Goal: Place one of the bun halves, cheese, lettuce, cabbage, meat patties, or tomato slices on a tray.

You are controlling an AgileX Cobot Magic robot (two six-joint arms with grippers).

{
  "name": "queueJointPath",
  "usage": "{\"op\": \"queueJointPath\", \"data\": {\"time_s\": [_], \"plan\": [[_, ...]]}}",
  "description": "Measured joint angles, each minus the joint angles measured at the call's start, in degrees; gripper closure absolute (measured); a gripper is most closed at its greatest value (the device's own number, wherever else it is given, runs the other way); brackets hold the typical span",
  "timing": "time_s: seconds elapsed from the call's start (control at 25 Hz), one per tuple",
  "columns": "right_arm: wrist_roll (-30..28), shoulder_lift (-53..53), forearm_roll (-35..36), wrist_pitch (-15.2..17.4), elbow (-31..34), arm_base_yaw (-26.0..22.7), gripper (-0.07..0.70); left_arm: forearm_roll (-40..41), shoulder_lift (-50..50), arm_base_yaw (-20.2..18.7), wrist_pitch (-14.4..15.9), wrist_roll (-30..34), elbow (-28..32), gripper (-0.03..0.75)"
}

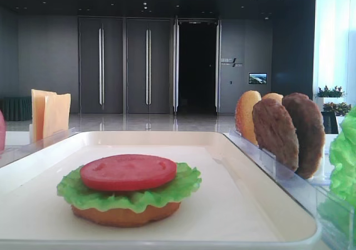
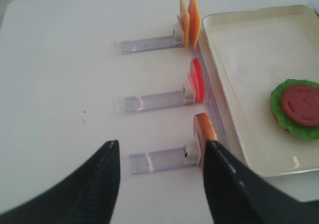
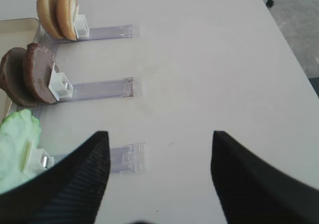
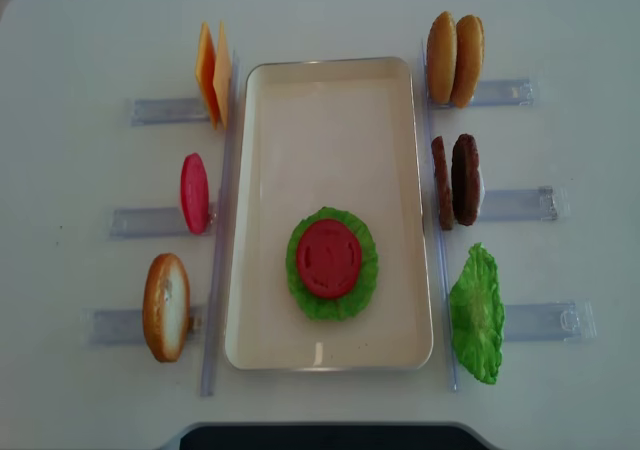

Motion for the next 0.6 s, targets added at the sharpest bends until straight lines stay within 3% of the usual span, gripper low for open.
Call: {"op": "queueJointPath", "data": {"time_s": [0.24,0.6], "plan": [[0.0,0.0,0.0,0.0,0.0,0.0,0.208,0.0,-11.8,0.0,-3.3,0.2,10.9,0.323],[0.0,0.0,0.0,0.0,0.0,0.0,0.208,-0.5,-18.5,0.0,-3.7,0.2,19.4,0.324]]}}
